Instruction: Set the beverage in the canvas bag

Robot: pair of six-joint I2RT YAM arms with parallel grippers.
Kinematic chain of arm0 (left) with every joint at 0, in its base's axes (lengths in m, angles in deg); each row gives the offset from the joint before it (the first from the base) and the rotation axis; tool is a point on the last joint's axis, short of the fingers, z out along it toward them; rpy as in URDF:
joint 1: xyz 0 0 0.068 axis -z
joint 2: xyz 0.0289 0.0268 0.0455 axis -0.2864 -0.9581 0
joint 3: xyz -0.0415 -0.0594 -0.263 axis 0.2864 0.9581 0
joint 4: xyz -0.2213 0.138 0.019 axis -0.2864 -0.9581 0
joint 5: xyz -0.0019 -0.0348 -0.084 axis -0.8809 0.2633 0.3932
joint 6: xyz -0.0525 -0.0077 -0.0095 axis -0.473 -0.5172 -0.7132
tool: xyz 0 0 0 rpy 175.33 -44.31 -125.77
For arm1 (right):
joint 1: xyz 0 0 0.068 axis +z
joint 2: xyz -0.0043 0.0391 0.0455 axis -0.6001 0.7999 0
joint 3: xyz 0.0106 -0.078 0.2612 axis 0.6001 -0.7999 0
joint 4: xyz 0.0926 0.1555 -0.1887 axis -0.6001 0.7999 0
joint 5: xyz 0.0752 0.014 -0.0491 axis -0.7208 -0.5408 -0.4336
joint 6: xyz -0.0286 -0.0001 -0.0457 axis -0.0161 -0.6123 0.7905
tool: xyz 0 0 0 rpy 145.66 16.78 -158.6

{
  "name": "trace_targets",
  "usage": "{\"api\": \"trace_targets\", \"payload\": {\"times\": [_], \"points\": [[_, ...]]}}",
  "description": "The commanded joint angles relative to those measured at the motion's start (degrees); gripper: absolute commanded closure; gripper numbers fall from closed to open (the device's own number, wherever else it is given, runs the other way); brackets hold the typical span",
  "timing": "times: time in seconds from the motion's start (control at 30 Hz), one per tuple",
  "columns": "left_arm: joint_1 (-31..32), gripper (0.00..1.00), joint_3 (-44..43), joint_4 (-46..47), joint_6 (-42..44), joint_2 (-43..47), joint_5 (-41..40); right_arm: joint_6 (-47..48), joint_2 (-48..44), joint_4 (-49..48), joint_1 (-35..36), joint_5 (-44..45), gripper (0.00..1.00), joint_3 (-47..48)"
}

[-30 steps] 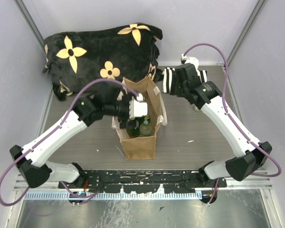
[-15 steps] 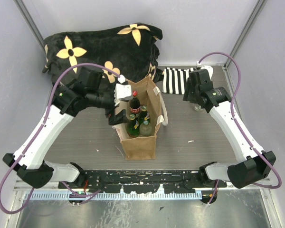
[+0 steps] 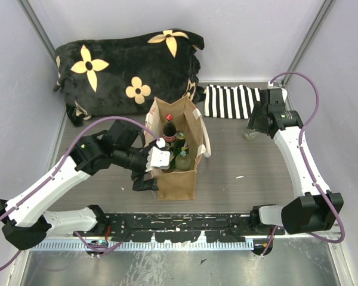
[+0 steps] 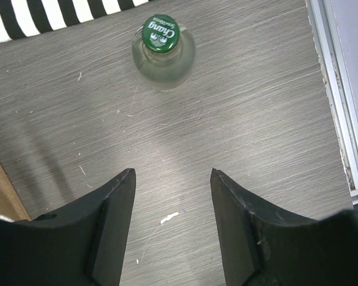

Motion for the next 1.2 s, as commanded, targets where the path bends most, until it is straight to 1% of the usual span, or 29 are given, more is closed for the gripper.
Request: {"api": "trace_targets", "payload": {"times": [0.0,0.07,0.1,0.17,0.27,0.33,0.37,0.4,0.5,0.53,0.6,0.7,0.87,1.03,1.17], "points": [[1.1,0.05,1.9,5.2,1.9,-0.6,-2.5,1.8,0.7,-2.0,-1.9,-1.4,0.41,2.6],[1.8,0.09,3.1,6.6,1.7,-0.5,-3.1,2.1,1.0,-2.1,-2.5,-1.5,0.41,2.5],[2.4,0.14,3.8,7.4,1.7,-0.2,-3.7,2.2,1.0,-2.3,-2.8,-1.4,0.41,2.3],[3.8,0.26,5.3,9.1,1.7,0.6,-5.0,2.3,1.2,-2.7,-3.6,-1.4,0.41,1.9],[6.9,0.47,7.6,11.1,2.2,2.1,-6.8,2.3,1.7,-3.3,-5.3,-1.8,0.41,1.5],[9.0,0.58,9.1,12.5,2.5,3.4,-7.9,2.2,2.3,-4.0,-6.2,-2.3,0.41,1.4],[10.0,0.62,9.9,12.9,3.2,3.9,-8.7,2.2,2.6,-4.2,-6.5,-2.5,0.41,1.3],[11.0,0.69,10.6,13.2,4.3,4.4,-9.0,2.1,3.0,-4.5,-6.8,-2.5,0.41,1.3],[14.7,0.92,13.7,15.6,8.7,5.9,-12.2,1.7,4.3,-5.2,-7.5,-2.2,0.41,1.5],[16.1,0.95,15.1,16.6,10.1,6.7,-14.0,1.4,4.7,-5.4,-7.7,-2.1,0.42,1.5],[18.6,0.97,18.3,18.8,13.3,7.9,-17.0,0.8,5.1,-6.1,-8.0,-2.1,0.41,1.3],[21.0,0.98,21.0,20.9,17.6,8.8,-19.8,0.5,5.3,-7.0,-8.1,-2.1,0.42,0.5],[22.1,0.99,22.8,22.4,22.6,8.5,-21.7,0.4,5.8,-8.1,-8.5,-3.8,0.41,0.8],[22.1,1.0,22.9,21.7,24.1,8.6,-22.0,0.0,8.3,-7.1,-8.5,-7.3,0.39,4.8],[22.1,1.0,22.9,21.0,24.2,8.9,-22.4,0.4,11.0,-4.6,-8.5,-8.8,0.38,8.5]]}}
